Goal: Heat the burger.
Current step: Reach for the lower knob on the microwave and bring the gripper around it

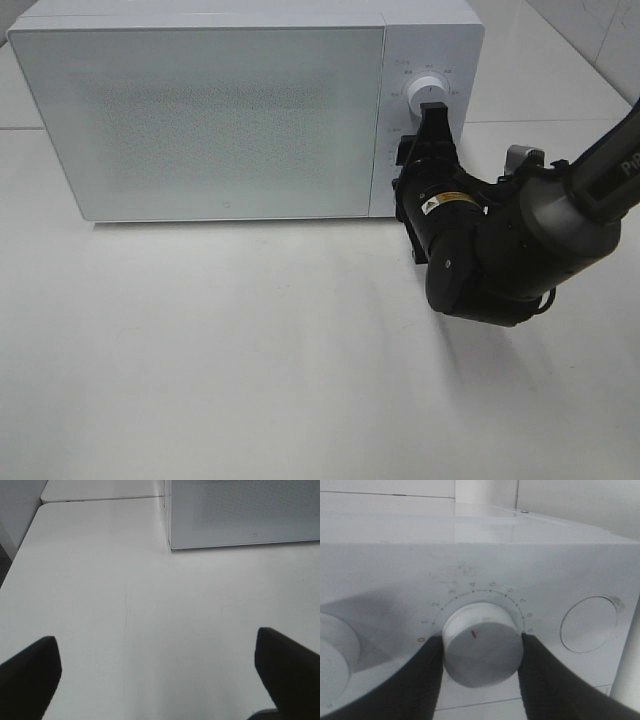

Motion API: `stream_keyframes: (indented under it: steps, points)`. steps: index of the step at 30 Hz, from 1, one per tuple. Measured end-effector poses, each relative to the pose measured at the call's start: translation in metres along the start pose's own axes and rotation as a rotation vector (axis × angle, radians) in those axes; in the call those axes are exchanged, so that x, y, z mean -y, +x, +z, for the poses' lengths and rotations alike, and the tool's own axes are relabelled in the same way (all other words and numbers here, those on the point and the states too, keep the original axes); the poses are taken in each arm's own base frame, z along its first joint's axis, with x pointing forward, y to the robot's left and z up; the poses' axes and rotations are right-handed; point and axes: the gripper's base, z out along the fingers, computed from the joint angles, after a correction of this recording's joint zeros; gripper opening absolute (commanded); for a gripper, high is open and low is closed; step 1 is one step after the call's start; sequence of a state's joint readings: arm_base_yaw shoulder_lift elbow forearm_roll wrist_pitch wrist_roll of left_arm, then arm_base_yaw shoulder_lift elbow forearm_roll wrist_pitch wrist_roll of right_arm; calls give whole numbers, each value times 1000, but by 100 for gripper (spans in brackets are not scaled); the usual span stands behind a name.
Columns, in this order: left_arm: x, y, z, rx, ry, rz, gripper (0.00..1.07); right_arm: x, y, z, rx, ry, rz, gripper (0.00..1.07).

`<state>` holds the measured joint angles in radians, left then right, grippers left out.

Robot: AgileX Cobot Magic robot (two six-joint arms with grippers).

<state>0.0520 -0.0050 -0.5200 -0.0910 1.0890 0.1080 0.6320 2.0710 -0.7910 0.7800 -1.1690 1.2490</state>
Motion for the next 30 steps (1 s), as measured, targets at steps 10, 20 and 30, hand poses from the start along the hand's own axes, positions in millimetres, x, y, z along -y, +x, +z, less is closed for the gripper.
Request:
stream_keyframes:
  steps: [10, 20, 30]
  points:
    - [0, 0, 0, 0, 0, 0, 98, 0, 0, 0, -1, 1, 2, 39]
    - [0, 0, 0, 0, 0, 0, 98, -2, 0, 0, -1, 4, 10, 58]
    - [0, 0, 0, 0, 0, 0, 98, -2, -7, -6, 1, -20, -19, 70]
